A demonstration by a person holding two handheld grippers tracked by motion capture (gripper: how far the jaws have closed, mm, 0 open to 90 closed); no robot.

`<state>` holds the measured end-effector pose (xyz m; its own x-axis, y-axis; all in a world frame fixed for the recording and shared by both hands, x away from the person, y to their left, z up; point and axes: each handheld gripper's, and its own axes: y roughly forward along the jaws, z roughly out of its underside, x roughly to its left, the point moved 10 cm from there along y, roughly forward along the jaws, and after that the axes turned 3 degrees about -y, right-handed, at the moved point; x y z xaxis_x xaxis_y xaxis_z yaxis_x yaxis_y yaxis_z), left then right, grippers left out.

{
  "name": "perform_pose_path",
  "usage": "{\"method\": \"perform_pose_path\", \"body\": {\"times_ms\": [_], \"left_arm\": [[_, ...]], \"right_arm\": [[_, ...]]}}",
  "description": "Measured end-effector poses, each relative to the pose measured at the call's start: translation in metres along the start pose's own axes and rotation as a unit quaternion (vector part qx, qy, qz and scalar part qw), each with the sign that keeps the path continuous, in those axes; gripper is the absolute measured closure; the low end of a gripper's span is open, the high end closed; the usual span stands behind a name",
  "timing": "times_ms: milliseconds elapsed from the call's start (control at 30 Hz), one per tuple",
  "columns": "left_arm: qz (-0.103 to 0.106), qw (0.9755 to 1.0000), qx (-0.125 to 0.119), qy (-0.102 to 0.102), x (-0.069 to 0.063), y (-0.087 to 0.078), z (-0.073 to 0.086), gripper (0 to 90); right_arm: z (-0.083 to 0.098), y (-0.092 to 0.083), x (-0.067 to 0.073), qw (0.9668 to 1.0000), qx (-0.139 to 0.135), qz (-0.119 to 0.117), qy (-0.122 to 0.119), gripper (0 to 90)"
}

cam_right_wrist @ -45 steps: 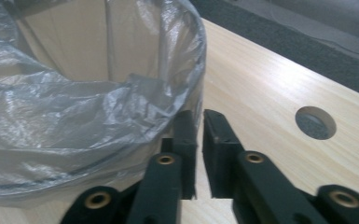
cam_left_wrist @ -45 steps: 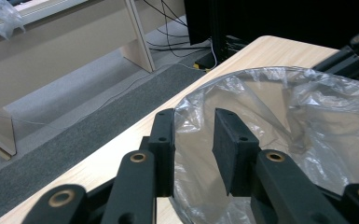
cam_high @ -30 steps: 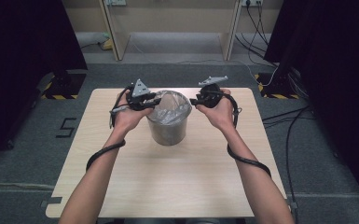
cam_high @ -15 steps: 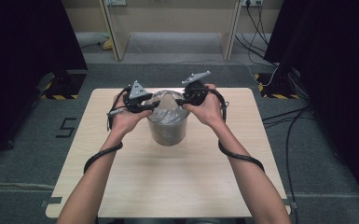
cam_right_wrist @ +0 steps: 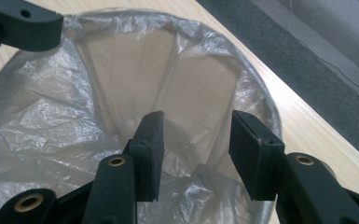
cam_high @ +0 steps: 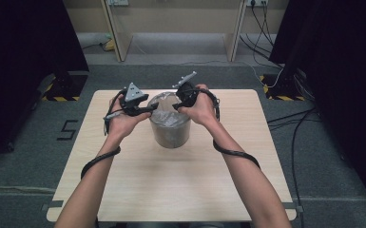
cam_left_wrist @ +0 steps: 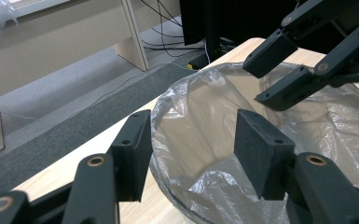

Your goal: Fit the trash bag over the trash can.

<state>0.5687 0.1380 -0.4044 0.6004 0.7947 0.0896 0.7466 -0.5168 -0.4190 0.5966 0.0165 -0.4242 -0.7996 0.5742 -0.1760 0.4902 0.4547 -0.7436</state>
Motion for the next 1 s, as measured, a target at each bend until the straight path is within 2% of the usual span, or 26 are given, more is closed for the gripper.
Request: {"method": "perform_pose_path", "body": {"times_ms": [133,233,400,433,633,700,1000], "left_arm": [[0.000,1.0000,0.002,-0.001,0.000,0.001,0.001,45.8],[0.000,1.0000,0.003,0.000,0.001,0.001,0.001,45.8],[-0.003,1.0000,0.000,0.006,0.001,0.001,0.000,46.0],[-0.004,1.0000,0.000,0.006,0.001,0.002,0.000,46.0],[-0.003,1.0000,0.000,0.006,-0.001,0.004,0.000,46.1],[-0.002,1.0000,0.001,0.007,-0.002,0.004,0.000,46.1],[-0.005,1.0000,0.001,0.000,-0.003,0.005,-0.001,46.1]], "right_arm": [[0.000,0.004,0.004,0.9999,0.007,-0.004,-0.009,54.9],[0.001,0.009,0.007,0.9995,0.018,-0.006,-0.026,54.4],[0.003,0.011,0.013,0.9989,0.024,-0.020,-0.035,54.1],[0.004,0.011,0.018,0.9984,0.023,-0.033,-0.039,53.7],[0.007,0.008,0.034,0.9965,0.020,-0.064,-0.050,53.7],[0.007,0.006,0.037,0.9958,0.021,-0.068,-0.058,53.9],[0.008,0.000,0.057,0.9897,0.025,-0.110,-0.089,55.1]]}}
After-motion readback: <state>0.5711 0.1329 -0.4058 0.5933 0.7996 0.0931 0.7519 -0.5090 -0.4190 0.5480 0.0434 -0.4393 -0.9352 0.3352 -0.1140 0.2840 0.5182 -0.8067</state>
